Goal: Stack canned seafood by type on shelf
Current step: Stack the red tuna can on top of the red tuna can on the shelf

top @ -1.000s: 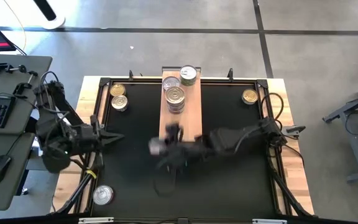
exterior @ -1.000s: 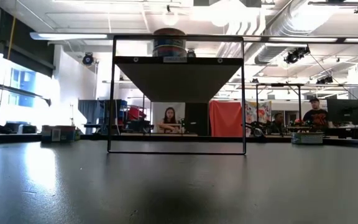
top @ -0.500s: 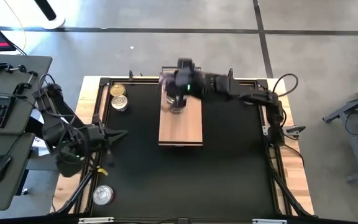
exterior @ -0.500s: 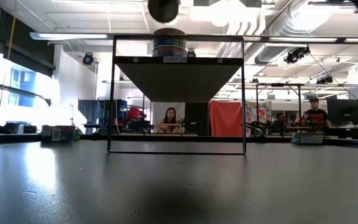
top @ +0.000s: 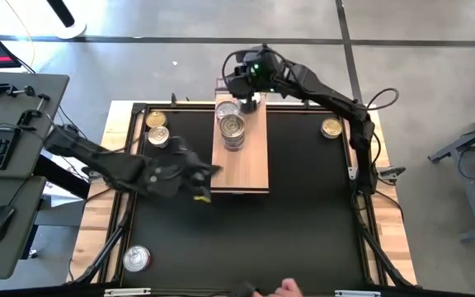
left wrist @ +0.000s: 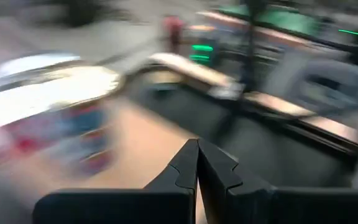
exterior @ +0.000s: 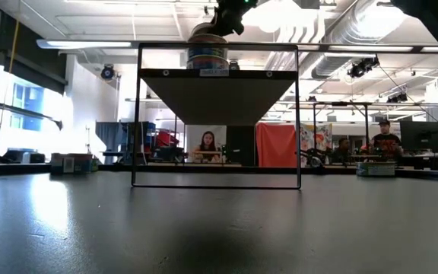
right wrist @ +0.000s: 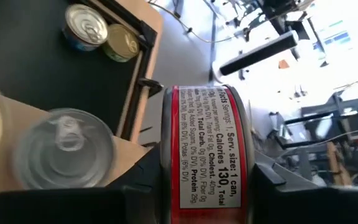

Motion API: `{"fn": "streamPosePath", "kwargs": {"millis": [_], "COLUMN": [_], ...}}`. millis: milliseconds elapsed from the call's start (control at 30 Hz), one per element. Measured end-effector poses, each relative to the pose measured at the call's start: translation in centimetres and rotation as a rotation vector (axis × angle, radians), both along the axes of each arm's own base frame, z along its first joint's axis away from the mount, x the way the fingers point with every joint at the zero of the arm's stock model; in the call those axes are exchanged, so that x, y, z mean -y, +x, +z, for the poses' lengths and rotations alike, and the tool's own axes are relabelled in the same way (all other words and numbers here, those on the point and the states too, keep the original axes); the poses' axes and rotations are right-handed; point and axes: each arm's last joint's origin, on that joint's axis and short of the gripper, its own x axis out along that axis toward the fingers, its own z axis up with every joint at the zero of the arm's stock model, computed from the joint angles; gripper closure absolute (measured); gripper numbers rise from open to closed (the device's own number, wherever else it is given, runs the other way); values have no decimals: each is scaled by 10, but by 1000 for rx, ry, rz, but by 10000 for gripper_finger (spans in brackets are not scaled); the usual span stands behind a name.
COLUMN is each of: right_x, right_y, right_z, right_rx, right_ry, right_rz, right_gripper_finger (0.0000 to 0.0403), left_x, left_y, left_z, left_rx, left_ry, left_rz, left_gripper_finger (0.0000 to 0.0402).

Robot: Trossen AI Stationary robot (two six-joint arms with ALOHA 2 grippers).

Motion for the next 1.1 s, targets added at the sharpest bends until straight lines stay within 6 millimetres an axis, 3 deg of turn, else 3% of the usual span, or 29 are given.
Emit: {"fn": "streamPosePath", "kwargs": {"millis": [133, 300, 400, 467, 667, 767, 900, 1100], "right_x": [11, 14, 11, 10, 17, 19, 15, 16], "right_y": [-3, -9, -14, -17, -26, -24, -11, 11], "right_z": [2, -4, -11, -14, -9, -9, -15, -38], "right_rx": [7, -54, -144, -192, -178, -150, -115, -141], "right_ry": [-38, 7, 34, 35, 55, 72, 95, 109], "right_rz": [-5, -25, -35, -69, -146, -117, -34, 68], "right_gripper_finger": [287, 287, 287, 287, 287, 287, 287, 276], "left_x": [-16, -68, -78, -84, -99, -97, -93, -90], "left_y": [44, 48, 33, 17, -46, -68, -84, -90], "left_z": [-2, 0, -2, -15, -86, -109, -111, -103], "left_rx": [42, 27, 132, 258, 556, 659, 753, 783], "left_ry": [94, 17, 14, 12, -228, -313, -333, -265], "left_rz": [-298, -411, -513, -522, -368, -310, -297, -304], "left_gripper_finger": [401, 401, 401, 401, 401, 401, 402, 401]}}
